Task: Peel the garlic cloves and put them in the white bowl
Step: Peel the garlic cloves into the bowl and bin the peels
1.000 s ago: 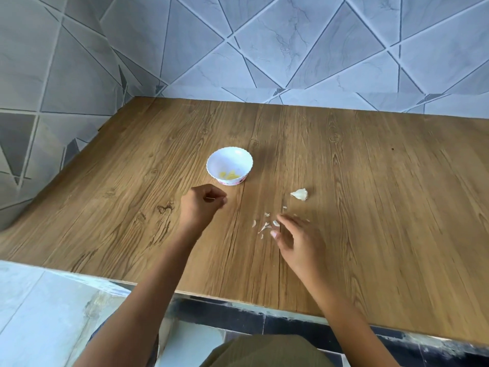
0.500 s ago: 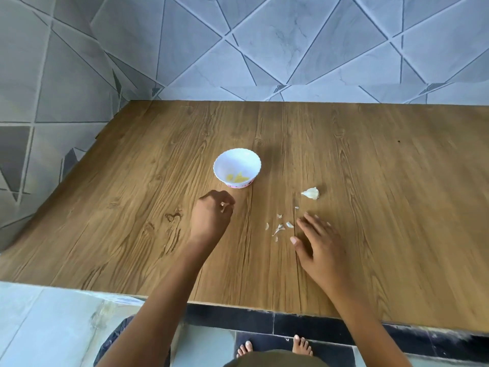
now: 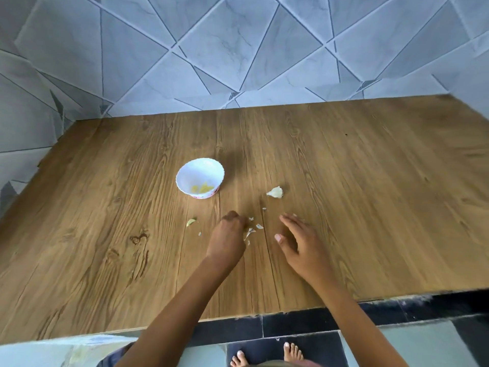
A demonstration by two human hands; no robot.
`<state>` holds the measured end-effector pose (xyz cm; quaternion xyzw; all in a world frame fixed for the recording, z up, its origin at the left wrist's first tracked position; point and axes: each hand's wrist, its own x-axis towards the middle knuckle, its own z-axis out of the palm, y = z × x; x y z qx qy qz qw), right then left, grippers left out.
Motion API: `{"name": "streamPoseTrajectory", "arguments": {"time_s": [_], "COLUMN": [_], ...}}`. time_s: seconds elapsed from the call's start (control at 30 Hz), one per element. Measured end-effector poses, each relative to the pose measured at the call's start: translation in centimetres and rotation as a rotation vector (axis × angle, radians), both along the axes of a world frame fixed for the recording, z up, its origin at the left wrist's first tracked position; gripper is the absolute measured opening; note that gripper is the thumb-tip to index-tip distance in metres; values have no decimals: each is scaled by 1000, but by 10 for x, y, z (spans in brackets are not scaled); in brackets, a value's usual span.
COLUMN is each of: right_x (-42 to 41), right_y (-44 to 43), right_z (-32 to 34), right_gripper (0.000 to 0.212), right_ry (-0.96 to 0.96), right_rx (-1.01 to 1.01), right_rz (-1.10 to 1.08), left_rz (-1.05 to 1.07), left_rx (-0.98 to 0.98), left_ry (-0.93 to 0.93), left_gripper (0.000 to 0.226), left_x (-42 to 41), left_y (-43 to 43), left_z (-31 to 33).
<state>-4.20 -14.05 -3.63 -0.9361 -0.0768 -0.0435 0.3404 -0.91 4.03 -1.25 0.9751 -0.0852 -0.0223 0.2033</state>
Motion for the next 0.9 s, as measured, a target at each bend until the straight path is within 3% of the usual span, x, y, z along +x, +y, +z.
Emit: {"name": "streamPoseTrajectory", "arguments": {"time_s": [0.2, 0.37, 0.53, 0.7, 0.9], "right_x": [2, 5, 10, 16, 19], "right_y": [-18, -16, -15, -6, 5], "right_z": [6, 16, 22, 23, 29], "right_gripper": [47, 42, 35, 31, 22], "right_ry": [-14, -52, 82, 174, 384], "right_rx": [75, 213, 562, 832, 1103], "right_rz": [7, 39, 9, -95, -153], "left_rz": [-115, -363, -447, -446, -458], "left_rx": [-129, 50, 16, 12, 47], "left_ry": [-32, 43, 15, 69, -58], "left_gripper": [31, 49, 33, 44, 18], "left_x": [28, 38, 18, -1, -20], "left_y": [-16, -26, -10, 5, 8], "left_z": [16, 23, 26, 30, 27]}}
